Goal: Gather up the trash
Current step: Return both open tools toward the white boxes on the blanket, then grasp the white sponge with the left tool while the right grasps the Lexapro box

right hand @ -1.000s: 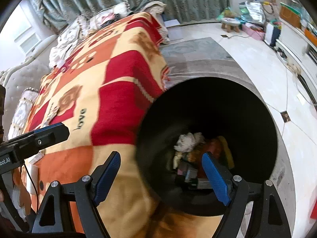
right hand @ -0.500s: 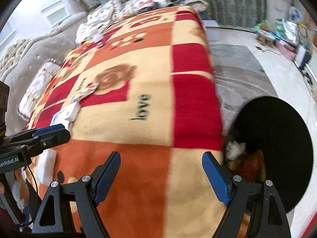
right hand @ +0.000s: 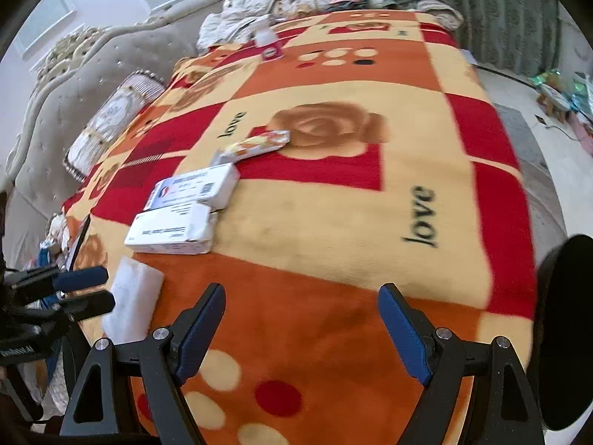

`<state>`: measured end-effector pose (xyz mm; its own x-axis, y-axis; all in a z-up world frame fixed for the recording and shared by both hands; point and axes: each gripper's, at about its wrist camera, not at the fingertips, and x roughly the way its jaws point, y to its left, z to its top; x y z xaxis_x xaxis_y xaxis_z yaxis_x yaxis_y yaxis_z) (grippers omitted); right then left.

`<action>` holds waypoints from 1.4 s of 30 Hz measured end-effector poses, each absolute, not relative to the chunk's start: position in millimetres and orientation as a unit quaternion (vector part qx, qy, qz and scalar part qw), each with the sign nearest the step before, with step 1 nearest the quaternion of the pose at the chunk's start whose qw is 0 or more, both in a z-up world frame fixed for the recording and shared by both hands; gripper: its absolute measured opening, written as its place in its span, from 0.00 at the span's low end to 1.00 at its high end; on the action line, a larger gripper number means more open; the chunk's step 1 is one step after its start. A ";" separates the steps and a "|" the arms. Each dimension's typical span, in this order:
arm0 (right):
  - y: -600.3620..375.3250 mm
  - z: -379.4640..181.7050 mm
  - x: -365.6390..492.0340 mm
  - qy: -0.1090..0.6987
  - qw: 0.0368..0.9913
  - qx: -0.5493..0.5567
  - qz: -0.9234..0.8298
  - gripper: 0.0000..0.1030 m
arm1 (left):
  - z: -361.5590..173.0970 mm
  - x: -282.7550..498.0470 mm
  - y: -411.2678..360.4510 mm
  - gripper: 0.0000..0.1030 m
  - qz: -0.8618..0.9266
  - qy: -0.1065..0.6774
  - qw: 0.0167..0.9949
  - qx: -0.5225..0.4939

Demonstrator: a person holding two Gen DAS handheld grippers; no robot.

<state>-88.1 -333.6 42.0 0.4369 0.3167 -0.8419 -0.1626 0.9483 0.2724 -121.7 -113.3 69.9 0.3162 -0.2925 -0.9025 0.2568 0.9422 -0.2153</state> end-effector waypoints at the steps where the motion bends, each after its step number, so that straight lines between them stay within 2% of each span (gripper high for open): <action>1: -329.2 41.3 -86.6 0.512 0.843 0.073 0.145 0.80 | 66.9 -123.1 -111.8 0.44 -0.166 0.562 0.810 -0.017; 2: -324.8 40.4 -85.1 0.513 0.842 0.072 0.149 0.80 | 63.0 -124.6 -111.3 0.45 -0.161 0.562 0.811 -0.017; 5: -315.3 38.8 -80.5 0.514 0.841 0.070 0.156 0.80 | 60.3 -127.7 -116.9 0.57 -0.156 0.545 0.824 -0.007; 13: -305.3 47.2 -59.9 0.502 0.847 0.080 0.155 0.80 | 46.1 -113.9 -113.8 0.58 -0.120 0.535 0.836 0.017; 17: -293.1 47.3 -46.8 0.502 0.846 0.076 0.161 0.80 | 32.7 -104.5 -86.1 0.57 -0.127 0.550 0.823 -0.054; 19: -286.1 45.9 -41.9 0.504 0.844 0.073 0.166 0.80 | 31.9 -101.2 -78.9 0.56 -0.136 0.559 0.815 -0.072; 21: -278.5 44.7 -36.9 0.507 0.842 0.069 0.170 0.80 | 33.6 -99.4 -74.9 0.35 -0.137 0.555 0.817 -0.073; 24: -266.7 43.6 -33.4 0.509 0.840 0.060 0.179 0.80 | 39.7 -96.6 -68.7 0.29 -0.136 0.547 0.824 -0.062; 32: -256.9 38.2 -18.4 0.507 0.848 0.034 0.153 0.80 | 44.3 -73.5 -41.9 0.28 -0.096 0.536 0.835 -0.077; 42: -262.7 26.8 -4.9 0.532 0.835 0.022 0.137 0.80 | 40.8 -31.3 -43.6 0.28 -0.096 0.527 0.840 -0.090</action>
<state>-4.9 -262.7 26.8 0.3969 0.2528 -0.8824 -0.2055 0.9614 0.1830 -31.3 -43.6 40.8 0.4259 -0.2567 -0.8676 0.0673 0.9652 -0.2526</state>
